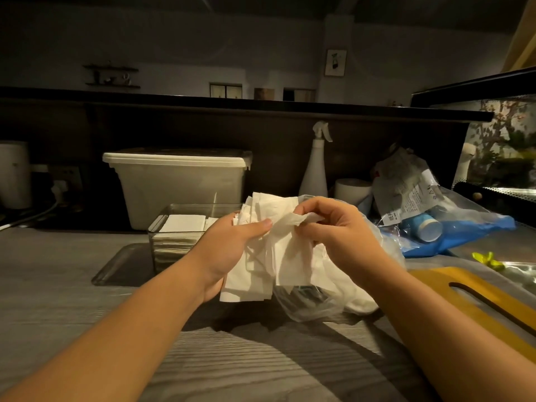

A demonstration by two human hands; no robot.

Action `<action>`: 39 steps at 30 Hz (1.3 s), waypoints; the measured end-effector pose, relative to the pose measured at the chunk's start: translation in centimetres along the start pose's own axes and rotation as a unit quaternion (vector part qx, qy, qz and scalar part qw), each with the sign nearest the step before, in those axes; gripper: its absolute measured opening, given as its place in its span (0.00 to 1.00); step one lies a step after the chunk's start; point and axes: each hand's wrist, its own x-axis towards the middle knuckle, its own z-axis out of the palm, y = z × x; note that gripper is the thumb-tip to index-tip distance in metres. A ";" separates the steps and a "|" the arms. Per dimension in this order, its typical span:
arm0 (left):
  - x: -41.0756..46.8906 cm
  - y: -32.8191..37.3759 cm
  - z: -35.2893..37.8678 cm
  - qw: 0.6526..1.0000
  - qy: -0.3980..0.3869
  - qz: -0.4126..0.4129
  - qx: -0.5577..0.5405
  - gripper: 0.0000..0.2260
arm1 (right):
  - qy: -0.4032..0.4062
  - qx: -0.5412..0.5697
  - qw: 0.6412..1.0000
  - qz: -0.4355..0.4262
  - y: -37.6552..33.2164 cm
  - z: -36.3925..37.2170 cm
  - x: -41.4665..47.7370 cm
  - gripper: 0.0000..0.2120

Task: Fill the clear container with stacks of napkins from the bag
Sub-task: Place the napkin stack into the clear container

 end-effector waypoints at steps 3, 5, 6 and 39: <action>0.0 0.1 0.0 1.000 -0.001 0.001 0.000 0.07 | 0.019 -0.004 1.000 0.009 0.0 0.1 -0.1 0.09; -0.1 0.1 0.0 1.000 -0.007 -0.004 0.003 0.07 | 0.031 -0.008 0.999 0.013 -0.2 0.1 -0.1 0.09; -0.1 0.1 0.0 1.000 -0.010 -0.009 -0.001 0.07 | 0.037 -0.015 0.999 0.012 -0.3 0.0 -0.1 0.09; 0.1 0.1 -0.9 0.994 0.031 -0.095 -0.043 0.11 | 0.056 -0.036 0.995 -0.080 0.3 0.6 -0.6 0.07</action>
